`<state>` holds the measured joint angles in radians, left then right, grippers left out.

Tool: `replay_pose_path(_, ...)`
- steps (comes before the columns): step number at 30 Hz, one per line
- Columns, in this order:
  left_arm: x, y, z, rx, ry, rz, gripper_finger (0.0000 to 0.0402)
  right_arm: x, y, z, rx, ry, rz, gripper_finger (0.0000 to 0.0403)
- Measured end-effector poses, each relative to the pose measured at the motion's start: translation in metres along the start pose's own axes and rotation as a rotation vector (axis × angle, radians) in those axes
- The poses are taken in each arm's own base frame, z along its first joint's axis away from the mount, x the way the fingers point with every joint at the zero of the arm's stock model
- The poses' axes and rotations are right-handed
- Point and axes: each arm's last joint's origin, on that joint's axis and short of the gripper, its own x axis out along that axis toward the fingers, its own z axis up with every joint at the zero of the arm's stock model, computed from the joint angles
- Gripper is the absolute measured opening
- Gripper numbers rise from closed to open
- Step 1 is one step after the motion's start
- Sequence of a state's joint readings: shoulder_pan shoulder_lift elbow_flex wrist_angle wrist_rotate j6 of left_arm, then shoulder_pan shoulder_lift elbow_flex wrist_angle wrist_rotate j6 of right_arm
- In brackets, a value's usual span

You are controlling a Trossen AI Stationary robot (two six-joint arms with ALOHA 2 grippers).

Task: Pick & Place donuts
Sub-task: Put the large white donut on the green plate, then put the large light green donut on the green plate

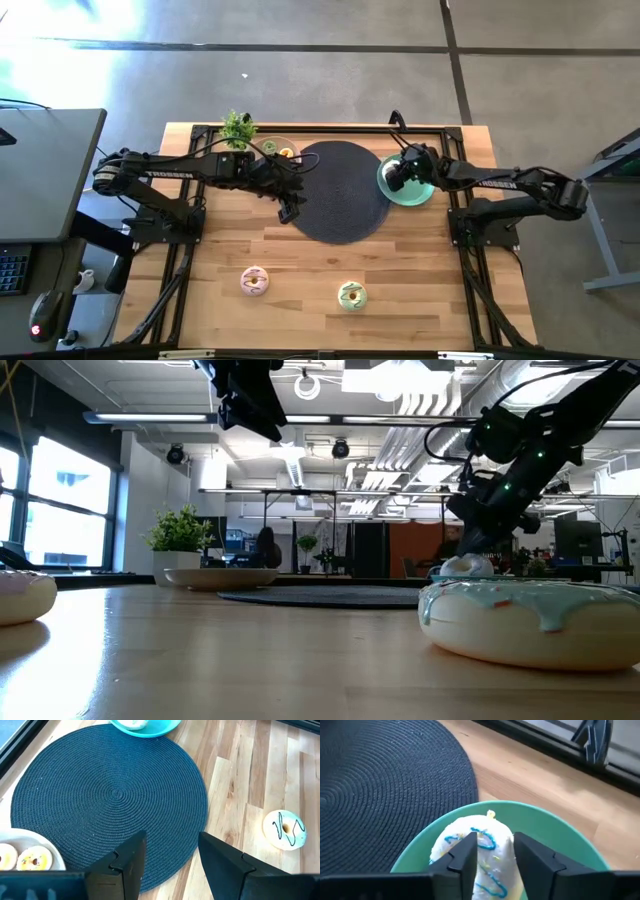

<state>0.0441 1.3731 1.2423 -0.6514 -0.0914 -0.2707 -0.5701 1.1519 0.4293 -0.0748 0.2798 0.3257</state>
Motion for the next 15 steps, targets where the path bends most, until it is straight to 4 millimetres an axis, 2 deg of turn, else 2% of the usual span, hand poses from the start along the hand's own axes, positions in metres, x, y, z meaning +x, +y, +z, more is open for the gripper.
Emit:
replay_pose_path(3,0.0,0.0,0.0,0.0,0.0,0.0,0.0179,-0.003,0.002,0.009,-0.053,-0.022,0.002,0.0141)
replay_pose_path(9,0.0,0.0,0.0,0.0,0.001,-0.002,0.0179,-0.015,0.011,0.039,-0.098,-0.055,0.013,0.0156)
replay_pose_path(12,0.0,0.0,0.0,0.0,0.001,-0.003,0.0179,-0.024,0.024,0.05,-0.133,-0.038,0.165,0.0154)
replay_pose_path(15,0.0,0.0,0.0,0.0,-0.004,-0.004,0.0179,-0.034,0.046,0.047,-0.255,-0.002,0.454,0.0148)
